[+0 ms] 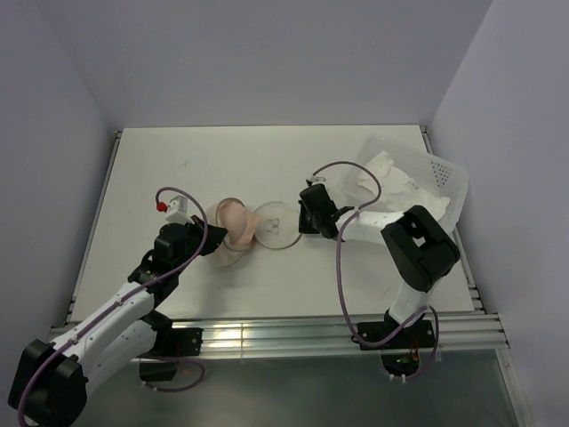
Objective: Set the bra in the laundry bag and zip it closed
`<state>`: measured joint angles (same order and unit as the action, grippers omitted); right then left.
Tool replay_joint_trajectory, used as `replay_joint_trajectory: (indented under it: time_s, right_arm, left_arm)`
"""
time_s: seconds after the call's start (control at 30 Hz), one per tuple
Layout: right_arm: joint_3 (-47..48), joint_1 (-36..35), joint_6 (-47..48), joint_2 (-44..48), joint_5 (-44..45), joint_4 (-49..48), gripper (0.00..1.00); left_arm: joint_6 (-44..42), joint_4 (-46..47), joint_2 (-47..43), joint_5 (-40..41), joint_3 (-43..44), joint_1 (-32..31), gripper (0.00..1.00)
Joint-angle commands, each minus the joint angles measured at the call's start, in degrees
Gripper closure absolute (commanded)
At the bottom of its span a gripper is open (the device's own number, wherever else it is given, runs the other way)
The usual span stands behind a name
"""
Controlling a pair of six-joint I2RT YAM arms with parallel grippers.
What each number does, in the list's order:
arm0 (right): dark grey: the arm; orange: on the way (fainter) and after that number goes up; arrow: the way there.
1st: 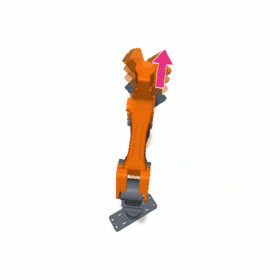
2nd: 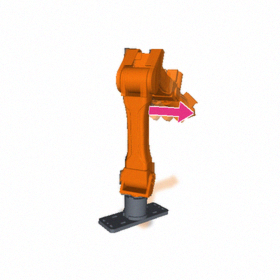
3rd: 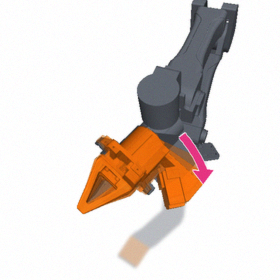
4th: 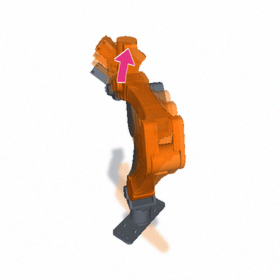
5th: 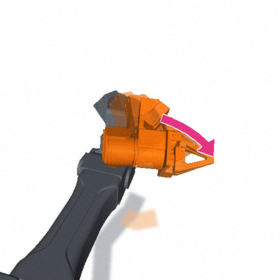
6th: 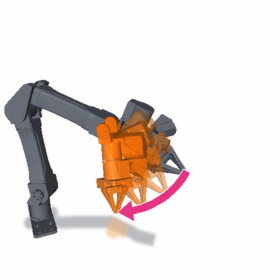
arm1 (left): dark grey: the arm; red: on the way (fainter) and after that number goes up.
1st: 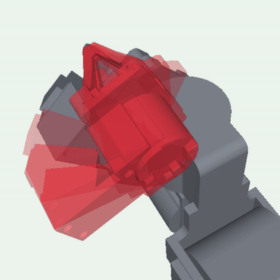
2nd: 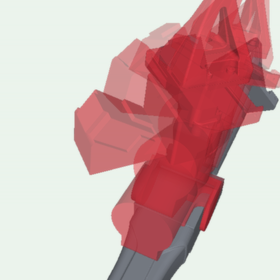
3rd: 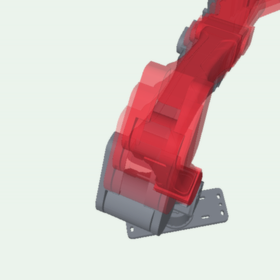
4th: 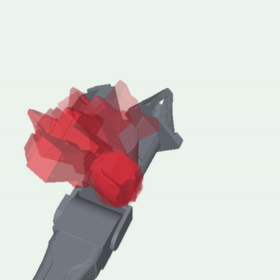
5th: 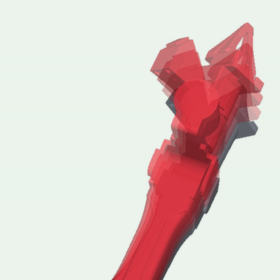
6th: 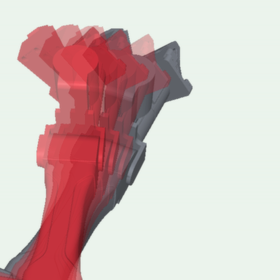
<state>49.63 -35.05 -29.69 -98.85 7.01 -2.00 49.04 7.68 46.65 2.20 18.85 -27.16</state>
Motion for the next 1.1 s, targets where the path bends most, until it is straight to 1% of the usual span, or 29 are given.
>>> replay_joint_trajectory:
  time_s: [0.0,0.1,0.13,0.2,0.23,0.3,0.33,0.37,0.4,0.47,0.53,0.6,0.63,0.7,0.8,0.83,0.87,0.9,0.93,0.97,1.0,1.03,1.07]
  right_arm:
    - [0.65,0.07,-0.01,-0.04,-0.15,-1.77,1.0]
    - [-2.77,0.16,-0.63,6.54,0.11,-4.94,1.0]
    - [-3.48,0.16,-0.54,10.91,0.29,-5.2,1.0]
    - [-4.71,0.16,-0.37,15.77,0.2,-4.42,1.0]
    - [-5.06,-0.28,0.16,20.84,0.29,-3.72,1.0]
    - [-4.63,-1.07,0.95,26.05,2.21,1.28,1.0]
    - [-3.15,-1.95,1.74,31.03,2.83,4.25,1.0]
    - [-1.91,-2.39,2.27,33.43,3.19,9.68,1.0]
    - [1.49,-3.18,3.31,37.02,3.63,12.61,1.0]
    - [5.2,-4.58,4.37,38.72,5.2,20.15,1.0]
    - [8.1,-6.25,5.17,38.12,6.87,23.17,1.0]
    - [7.07,-6.7,5.26,36.02,7.05,23.27,1.0]
    - [5.93,-6.35,5.35,32.96,9.15,24.49,1.0]
    - [5.48,-3.9,5.43,31.35,9.87,25.73,1.0]
    - [8.28,-4.23,6.57,35.38,13.29,27.92,1.0]
    - [12.04,-5.02,7.19,38.18,14.34,28.97,1.0]
    - [14.16,-6.16,7.45,39.33,16.96,30.55,1.0]
    - [16.01,-8.96,8.33,40.74,18.29,30.91,1.0]
    - [19.68,-10.46,8.6,40.84,19.26,31.44,1.0]
    - [21.37,-11.7,9.03,40.84,20.84,32.84,1.0]
    - [22.09,-13.45,9.21,41.19,21.03,32.85,1.0]
    - [20.87,-13.55,9.3,41.54,20.6,31.81,1.0]
    - [18.77,-13.47,9.13,41.89,19.98,27.62,1.0]
  left_arm:
    - [-0.35,3.3,0.02,-1.4,0.4,-0.09,1.0]
    - [-0.52,3.22,-0.95,-1.41,0.83,0.0,1.0]
    - [-0.69,2.95,-1.21,-1.32,1.1,-0.09,1.0]
    - [-1.22,2.16,-1.56,-0.97,2.06,-0.09,1.0]
    - [-1.22,2.16,-1.83,-0.97,2.24,-0.09,1.0]
    - [-1.14,2.51,-2.09,-1.23,2.77,0.0,1.0]
    - [-1.14,2.51,-2.01,-1.49,3.12,-0.09,1.0]
    - [-1.22,2.51,-1.92,-1.67,4.34,0.0,1.0]
    - [-1.57,2.51,-1.83,-1.76,4.96,0.0,1.0]
    - [-1.93,2.25,-1.57,-1.76,6.71,0.0,1.0]
    - [-1.4,3.21,-1.22,-2.89,7.34,-0.09,1.0]
    - [-0.88,3.83,-1.04,-3.77,8.04,-0.09,1.0]
    - [-0.87,2.87,-1.04,-3.6,8.39,0.0,1.0]
    - [-1.31,1.64,-2.09,-3.25,8.92,-0.09,1.0]
    - [-0.88,-0.82,-5.42,-3.25,9.01,-0.09,1.0]
    - [-0.87,-1.87,-6.74,-3.69,9.71,-0.09,1.0]
    - [-1.22,-3.19,-7.19,-4.3,12.06,-0.09,1.0]
    - [-2.09,-3.55,-7.71,-4.83,13.48,-0.09,1.0]
    - [-2.62,-4.16,-8.24,-5.01,14.8,-0.18,1.0]
    - [-3.15,-4.52,-8.42,-5.1,16.81,-0.18,1.0]
    - [-3.94,-4.43,-8.51,-5.01,17.09,-0.35,1.0]
    - [-3.95,-3.91,-8.25,-4.66,16.66,-0.44,1.0]
    - [-3.6,-3.21,-7.72,-3.53,14.05,-0.61,1.0]
